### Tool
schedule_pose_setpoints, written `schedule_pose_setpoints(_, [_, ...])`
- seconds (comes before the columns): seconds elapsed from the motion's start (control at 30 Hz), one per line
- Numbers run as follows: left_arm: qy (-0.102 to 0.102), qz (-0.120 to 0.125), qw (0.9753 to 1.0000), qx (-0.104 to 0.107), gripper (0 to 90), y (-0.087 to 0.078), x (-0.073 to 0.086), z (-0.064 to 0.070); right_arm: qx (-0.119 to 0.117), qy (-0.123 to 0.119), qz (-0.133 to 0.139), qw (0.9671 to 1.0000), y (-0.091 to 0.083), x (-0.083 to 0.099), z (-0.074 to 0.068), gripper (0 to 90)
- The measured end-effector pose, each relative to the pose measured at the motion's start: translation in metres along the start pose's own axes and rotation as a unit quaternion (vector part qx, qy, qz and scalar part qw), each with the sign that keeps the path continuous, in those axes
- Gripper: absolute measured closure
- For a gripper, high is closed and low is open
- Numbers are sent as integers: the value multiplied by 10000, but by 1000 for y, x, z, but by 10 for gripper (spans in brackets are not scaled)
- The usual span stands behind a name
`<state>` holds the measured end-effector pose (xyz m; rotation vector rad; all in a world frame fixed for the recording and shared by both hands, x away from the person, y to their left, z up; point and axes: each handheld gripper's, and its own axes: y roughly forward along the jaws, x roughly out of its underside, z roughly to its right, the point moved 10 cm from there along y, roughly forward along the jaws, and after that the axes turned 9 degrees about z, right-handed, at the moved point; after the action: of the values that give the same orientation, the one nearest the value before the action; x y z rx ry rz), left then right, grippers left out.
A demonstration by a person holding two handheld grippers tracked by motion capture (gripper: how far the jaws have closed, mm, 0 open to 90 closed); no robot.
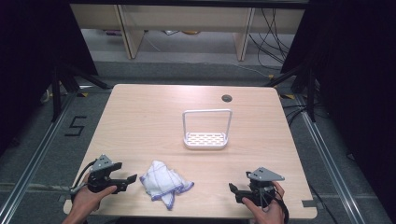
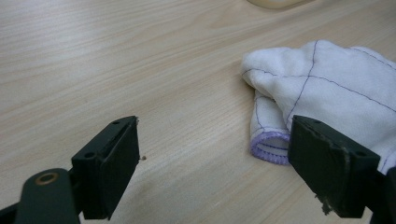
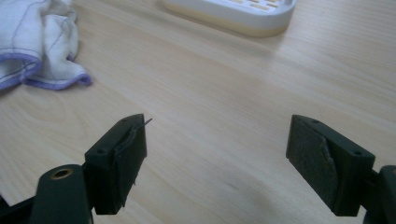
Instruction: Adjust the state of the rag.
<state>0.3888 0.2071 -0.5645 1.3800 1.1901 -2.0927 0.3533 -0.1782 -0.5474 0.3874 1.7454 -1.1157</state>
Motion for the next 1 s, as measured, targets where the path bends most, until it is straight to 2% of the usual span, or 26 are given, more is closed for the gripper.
schedule_pose_setpoints(0.07, [-2, -24, 10000, -5, 162, 0, 0, 0, -72, -61, -55, 9999, 0, 0, -5, 222])
schedule_pose_setpoints(0.1, [13, -14, 10000, -26, 162, 0, 0, 0, -97, -36, -44, 9999, 2, -1, -9, 230])
schedule_pose_setpoints(0.13, [9, -12, 10000, -20, 162, 0, 0, 0, -168, -126, -45, 9998, 2, -2, -11, 237])
schedule_pose_setpoints(0.23, [22, -16, 10000, 13, 162, 0, 0, 1, -273, -183, 3, 9995, 5, -6, -19, 240])
schedule_pose_setpoints(0.3, [16, 19, 10000, 32, 162, 0, 0, 2, -431, -194, 11, 9989, 8, -8, -26, 238])
schedule_pose_setpoints(0.47, [15, 48, 10000, 6, 162, -1, -1, 3, -534, -315, -26, 9981, 14, -12, -39, 244])
schedule_pose_setpoints(0.57, [12, -33, 10000, 12, 162, -1, 0, 2, -857, -455, 3, 9953, 22, -19, -57, 319])
schedule_pose_setpoints(0.6, [12, -33, 10000, 12, 162, -1, 0, 2, -857, -455, 3, 9953, 22, -19, -57, 319])
schedule_pose_setpoints(0.63, [13, -30, 10000, -1, 162, -1, 0, 1, -926, -548, 27, 9942, 27, -23, -66, 316])
schedule_pose_setpoints(0.73, [-13, -25, 10000, -22, 162, -1, 0, 1, -1058, -790, 41, 9912, 35, -29, -75, 343])
schedule_pose_setpoints(0.9, [-45, 68, 10000, -40, 162, 0, -1, -1, -1141, -929, 20, 9891, 45, -36, -88, 383])
schedule_pose_setpoints(0.93, [-61, 56, 10000, -55, 162, 0, -1, -2, -1183, -968, 2, 9882, 49, -38, -93, 394])
schedule_pose_setpoints(0.97, [-46, 24, 10000, -24, 162, -1, -1, -2, -1296, -1185, 84, 9844, 55, -43, -100, 430])
schedule_pose_setpoints(1.0, [-39, 21, 10000, -17, 162, -2, -1, -2, -1298, -1192, 76, 9843, 57, -46, -104, 437])
